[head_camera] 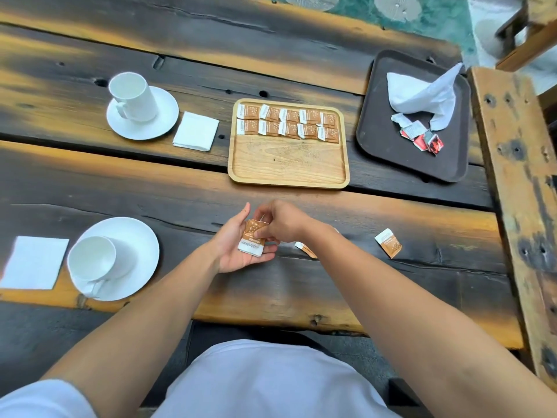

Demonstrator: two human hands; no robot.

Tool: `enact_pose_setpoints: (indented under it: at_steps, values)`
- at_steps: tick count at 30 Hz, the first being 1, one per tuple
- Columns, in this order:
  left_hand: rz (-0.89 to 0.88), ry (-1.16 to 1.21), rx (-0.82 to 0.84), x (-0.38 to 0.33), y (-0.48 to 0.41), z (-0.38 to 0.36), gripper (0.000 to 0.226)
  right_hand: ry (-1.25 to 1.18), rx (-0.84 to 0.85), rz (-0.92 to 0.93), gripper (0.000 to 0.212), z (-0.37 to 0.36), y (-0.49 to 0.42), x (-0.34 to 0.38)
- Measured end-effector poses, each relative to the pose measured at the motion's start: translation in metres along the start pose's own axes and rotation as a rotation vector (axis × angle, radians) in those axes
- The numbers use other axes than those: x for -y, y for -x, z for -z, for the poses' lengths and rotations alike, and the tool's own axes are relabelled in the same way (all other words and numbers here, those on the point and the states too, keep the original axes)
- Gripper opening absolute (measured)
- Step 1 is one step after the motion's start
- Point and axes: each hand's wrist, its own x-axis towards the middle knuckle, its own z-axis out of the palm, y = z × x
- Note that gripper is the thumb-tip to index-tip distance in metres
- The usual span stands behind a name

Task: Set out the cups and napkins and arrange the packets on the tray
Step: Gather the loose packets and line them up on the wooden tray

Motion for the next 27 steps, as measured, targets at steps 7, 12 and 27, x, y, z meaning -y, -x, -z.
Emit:
enact_pose_setpoints:
  at_steps: [7, 12, 27]
  values:
    - [0.031, 0.011, 0.04, 0.001, 0.0, 0.002, 0.067, 0.104, -0.076, 0.007, 0.029, -0.005, -0.003, -0.005]
    - [0.041, 0.026, 0.01, 0.008, -0.007, -0.002, 0.065, 0.224, -0.167, -0.01, 0.031, -0.012, -0.004, -0.012]
    - [0.049, 0.088, -0.016, 0.018, -0.035, 0.0, 0.053, 0.313, -0.239, -0.294, 0.027, 0.012, 0.003, -0.098]
